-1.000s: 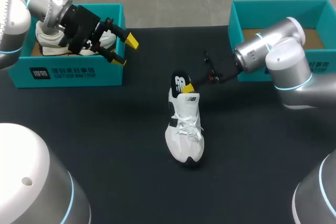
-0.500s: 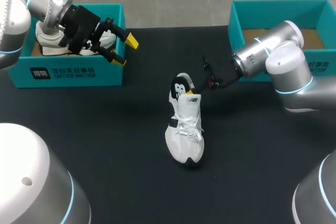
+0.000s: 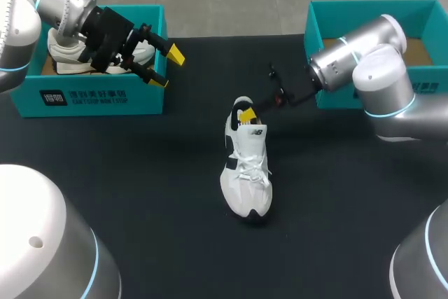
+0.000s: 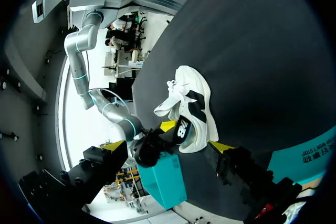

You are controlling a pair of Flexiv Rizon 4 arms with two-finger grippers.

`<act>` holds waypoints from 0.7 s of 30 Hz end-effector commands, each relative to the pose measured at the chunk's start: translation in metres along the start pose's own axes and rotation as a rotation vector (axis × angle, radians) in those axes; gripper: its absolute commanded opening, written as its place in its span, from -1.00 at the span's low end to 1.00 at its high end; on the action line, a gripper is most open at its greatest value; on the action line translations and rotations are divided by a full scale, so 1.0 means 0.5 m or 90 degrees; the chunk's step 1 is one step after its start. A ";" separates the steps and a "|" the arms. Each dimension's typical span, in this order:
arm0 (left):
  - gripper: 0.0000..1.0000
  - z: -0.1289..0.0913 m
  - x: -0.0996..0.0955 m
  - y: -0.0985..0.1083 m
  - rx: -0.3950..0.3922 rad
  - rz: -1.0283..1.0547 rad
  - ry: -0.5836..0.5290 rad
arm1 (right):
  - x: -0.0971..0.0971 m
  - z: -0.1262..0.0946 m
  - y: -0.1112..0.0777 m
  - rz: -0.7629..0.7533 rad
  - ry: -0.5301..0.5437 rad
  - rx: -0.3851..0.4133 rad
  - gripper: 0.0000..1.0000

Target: Take the shoe out of the shoebox, open the shoe tongue, remove and reinsert the insole, then place the shoe into the shoebox

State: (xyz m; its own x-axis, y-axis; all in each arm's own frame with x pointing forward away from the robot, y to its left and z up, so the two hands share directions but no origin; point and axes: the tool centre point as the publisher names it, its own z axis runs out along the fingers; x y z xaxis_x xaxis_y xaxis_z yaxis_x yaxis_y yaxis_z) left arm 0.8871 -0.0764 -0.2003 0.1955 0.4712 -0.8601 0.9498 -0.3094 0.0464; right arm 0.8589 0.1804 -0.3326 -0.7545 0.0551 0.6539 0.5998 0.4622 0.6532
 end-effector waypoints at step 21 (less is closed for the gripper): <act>1.00 0.000 0.000 0.000 0.000 0.000 0.002 | 0.003 0.026 -0.038 0.043 0.023 0.035 -1.00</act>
State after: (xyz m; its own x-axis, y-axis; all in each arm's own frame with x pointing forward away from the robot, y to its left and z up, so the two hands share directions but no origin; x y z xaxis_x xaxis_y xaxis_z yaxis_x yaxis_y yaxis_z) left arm 0.8871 -0.0764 -0.2003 0.1955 0.4712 -0.8601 0.9498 -0.3095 0.0464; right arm 0.8456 0.1804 -0.3495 -0.7021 0.0496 0.7103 0.6323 0.5022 0.5899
